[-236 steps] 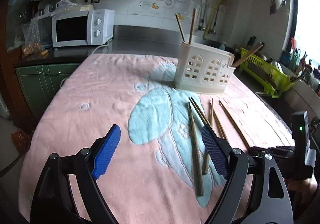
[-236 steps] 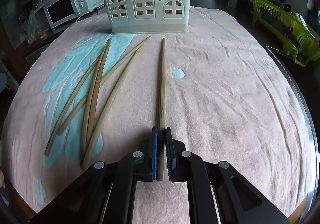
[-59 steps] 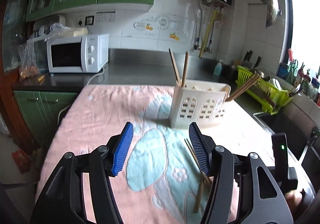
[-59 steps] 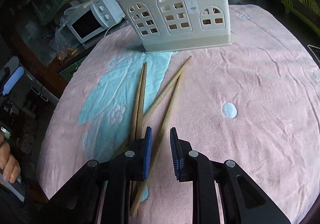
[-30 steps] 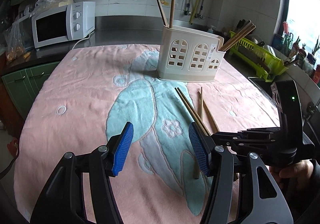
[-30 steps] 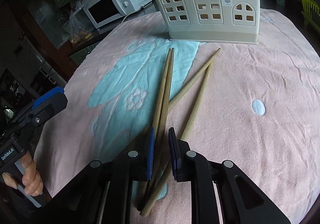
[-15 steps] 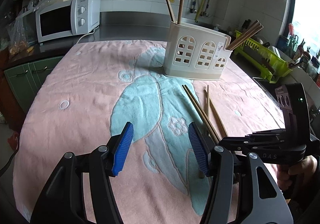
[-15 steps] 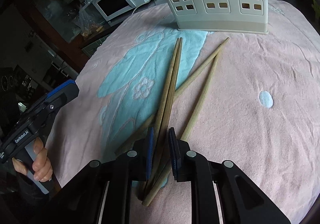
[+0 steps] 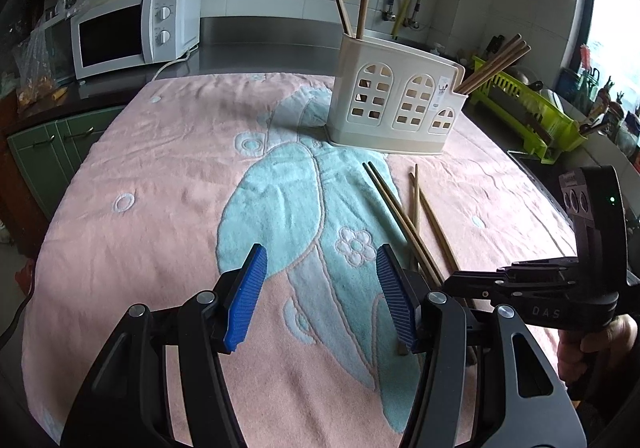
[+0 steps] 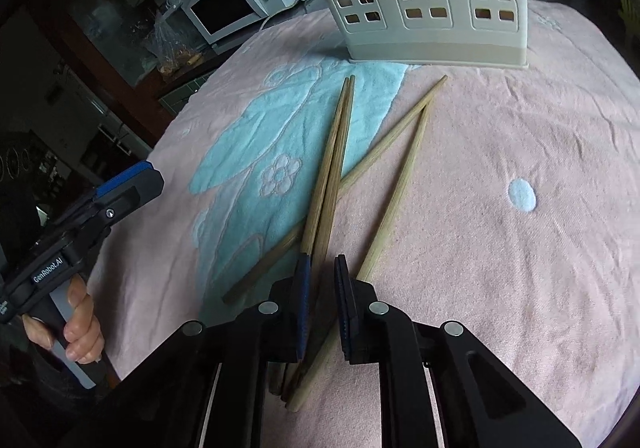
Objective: Organize utensils
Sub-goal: 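Lower both open tools to the remaining chopsticks on the towel, then close the left tool on a chopstick while the right tool grasps another chopstick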
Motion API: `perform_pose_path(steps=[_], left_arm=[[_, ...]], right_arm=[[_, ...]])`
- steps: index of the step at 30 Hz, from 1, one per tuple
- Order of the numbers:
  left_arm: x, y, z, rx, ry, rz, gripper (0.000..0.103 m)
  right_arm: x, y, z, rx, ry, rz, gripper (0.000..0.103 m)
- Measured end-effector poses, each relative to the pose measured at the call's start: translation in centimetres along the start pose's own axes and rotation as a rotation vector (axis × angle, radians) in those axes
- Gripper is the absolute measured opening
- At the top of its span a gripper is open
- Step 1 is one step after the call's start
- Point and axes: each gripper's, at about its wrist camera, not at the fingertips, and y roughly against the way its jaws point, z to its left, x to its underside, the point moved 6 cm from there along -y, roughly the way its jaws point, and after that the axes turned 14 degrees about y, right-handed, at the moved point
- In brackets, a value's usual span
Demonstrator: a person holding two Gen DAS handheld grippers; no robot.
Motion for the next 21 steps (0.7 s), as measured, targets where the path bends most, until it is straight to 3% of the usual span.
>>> perform_pose_path(steps=[2, 10, 21], left_arm=[[0.0, 0.0, 0.1, -0.003, 0.002, 0.001, 0.057], [0.4, 0.0, 0.1, 0.003, 0.000, 0.011, 0.057], [3.0, -1.1, -1.9, 0.059, -0.064, 0.090, 0.056]], right_arm=[[-0.2, -0.1, 0.4, 0.057, 0.044, 0.009, 0.012], [-0.2, -1.3, 0.9, 0.111, 0.087, 0.031, 0.012], [0.3, -0.2, 0.6, 0.139, 0.011, -0.046, 0.007]])
